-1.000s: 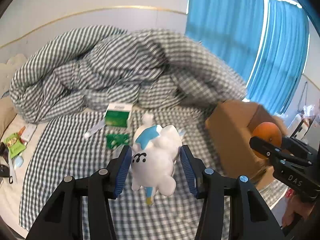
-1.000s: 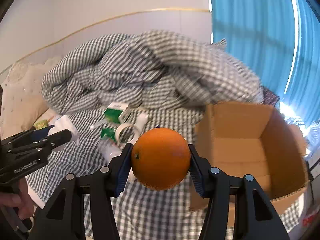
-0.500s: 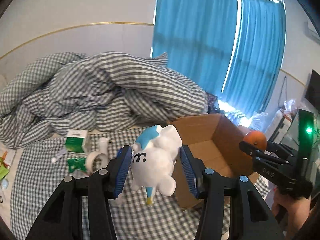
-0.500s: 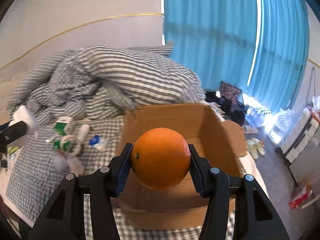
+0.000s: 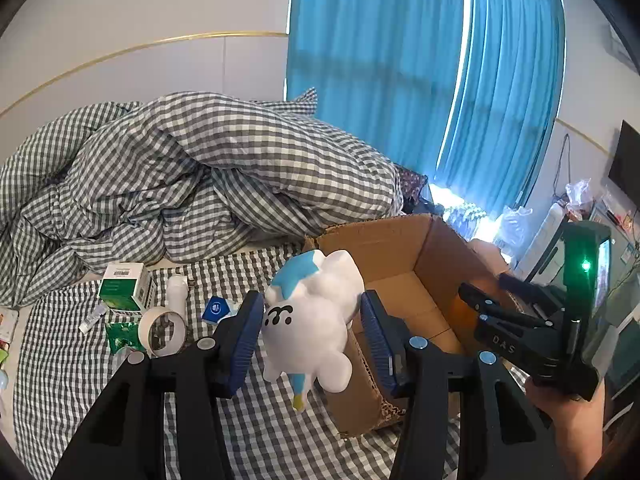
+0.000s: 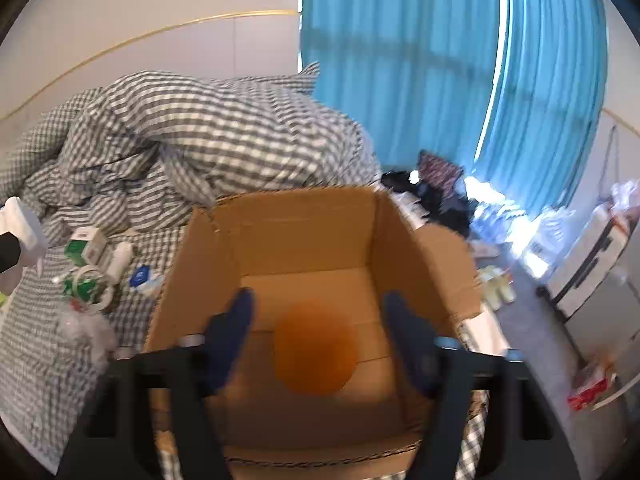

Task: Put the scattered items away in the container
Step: 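Carry the orange and plush toy into the cardboard box and release both, then return both tools to the bed and grasp the white lace cloth with the right tool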

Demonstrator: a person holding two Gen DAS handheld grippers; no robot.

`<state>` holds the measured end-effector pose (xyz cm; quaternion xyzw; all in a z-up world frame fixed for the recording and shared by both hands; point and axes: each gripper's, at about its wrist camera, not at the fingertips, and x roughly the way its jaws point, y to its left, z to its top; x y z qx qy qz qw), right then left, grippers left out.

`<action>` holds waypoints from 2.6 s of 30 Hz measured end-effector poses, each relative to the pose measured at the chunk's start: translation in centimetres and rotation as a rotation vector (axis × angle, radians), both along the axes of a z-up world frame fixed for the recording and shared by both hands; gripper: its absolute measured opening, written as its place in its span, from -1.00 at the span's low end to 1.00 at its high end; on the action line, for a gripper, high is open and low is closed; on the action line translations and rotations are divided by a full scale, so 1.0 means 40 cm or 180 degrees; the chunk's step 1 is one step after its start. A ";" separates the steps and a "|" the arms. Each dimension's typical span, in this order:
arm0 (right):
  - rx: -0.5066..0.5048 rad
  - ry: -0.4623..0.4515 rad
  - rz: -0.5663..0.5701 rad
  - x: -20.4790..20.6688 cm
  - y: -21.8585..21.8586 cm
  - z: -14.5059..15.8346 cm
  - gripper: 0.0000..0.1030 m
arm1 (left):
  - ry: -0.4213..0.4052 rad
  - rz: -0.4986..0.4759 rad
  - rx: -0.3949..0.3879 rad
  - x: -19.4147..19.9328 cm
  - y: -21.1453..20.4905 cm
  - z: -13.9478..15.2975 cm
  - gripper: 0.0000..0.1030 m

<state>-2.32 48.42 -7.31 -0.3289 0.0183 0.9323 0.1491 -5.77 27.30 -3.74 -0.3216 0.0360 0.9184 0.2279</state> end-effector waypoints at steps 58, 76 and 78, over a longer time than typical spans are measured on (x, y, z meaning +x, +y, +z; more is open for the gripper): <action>-0.0047 0.0688 0.0368 0.103 -0.289 0.214 1.00 | 0.0132 0.0831 -0.0070 -0.055 -0.342 0.052 1.00; 0.0066 0.0021 0.1245 -0.126 -0.638 -0.053 0.99 | -0.0139 0.1489 -0.0132 -0.076 -0.691 -0.077 1.00; 0.0085 -0.0168 0.1294 -0.160 -0.650 -0.117 0.98 | -0.0192 0.1513 -0.0150 -0.091 -0.703 -0.100 1.00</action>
